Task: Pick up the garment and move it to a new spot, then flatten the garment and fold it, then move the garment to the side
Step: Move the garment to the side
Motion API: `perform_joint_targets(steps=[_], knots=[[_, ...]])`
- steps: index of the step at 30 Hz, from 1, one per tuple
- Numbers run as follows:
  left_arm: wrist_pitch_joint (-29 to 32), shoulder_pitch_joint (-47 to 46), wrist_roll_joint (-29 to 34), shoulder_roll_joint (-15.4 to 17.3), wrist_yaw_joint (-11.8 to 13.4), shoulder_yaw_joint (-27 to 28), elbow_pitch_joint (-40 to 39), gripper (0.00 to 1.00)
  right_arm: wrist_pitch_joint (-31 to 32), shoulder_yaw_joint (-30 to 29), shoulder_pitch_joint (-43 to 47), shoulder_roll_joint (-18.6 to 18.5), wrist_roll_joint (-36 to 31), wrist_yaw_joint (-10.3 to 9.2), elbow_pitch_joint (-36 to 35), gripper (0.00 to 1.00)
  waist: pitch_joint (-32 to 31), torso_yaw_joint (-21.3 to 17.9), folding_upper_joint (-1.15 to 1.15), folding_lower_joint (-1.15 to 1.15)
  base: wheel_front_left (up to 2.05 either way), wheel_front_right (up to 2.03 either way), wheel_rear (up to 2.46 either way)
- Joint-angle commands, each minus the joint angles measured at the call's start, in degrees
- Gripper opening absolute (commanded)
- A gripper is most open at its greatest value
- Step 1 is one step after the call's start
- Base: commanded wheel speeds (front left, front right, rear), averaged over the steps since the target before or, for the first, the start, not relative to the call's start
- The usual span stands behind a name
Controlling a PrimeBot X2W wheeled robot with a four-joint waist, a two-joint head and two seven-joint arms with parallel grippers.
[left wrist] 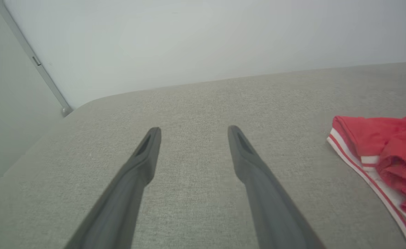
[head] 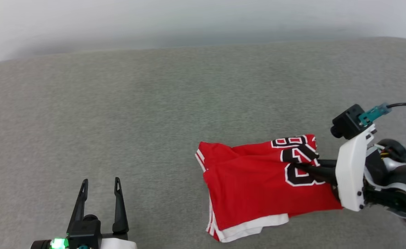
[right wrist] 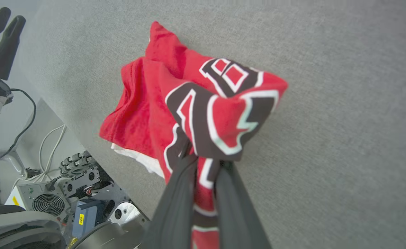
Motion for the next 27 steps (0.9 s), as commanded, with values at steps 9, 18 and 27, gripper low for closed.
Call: perform_joint_targets(steps=[9,18,27], knots=[[-0.1,-2.4,0.6,1.2,0.3,0.7,-1.7,1.0,-0.8,-1.4,-6.1,-8.0,-4.0,-0.02,-3.5,0.0,4.5,-12.4,0.0,0.0,0.0,0.0,0.0],[-0.1,-6.7,1.5,4.8,-0.3,0.2,-3.5,1.0,-3.6,-3.3,-12.9,-14.2,-12.1,-0.03,5.9,0.0,12.2,-15.6,0.0,0.0,0.0,0.0,0.0],[-0.1,-9.8,1.6,7.7,0.1,-0.2,-5.5,1.0,-9.0,-5.5,-19.4,-16.2,-19.1,-0.05,18.9,0.0,18.6,-15.7,0.0,0.0,0.0,0.0,0.0]])
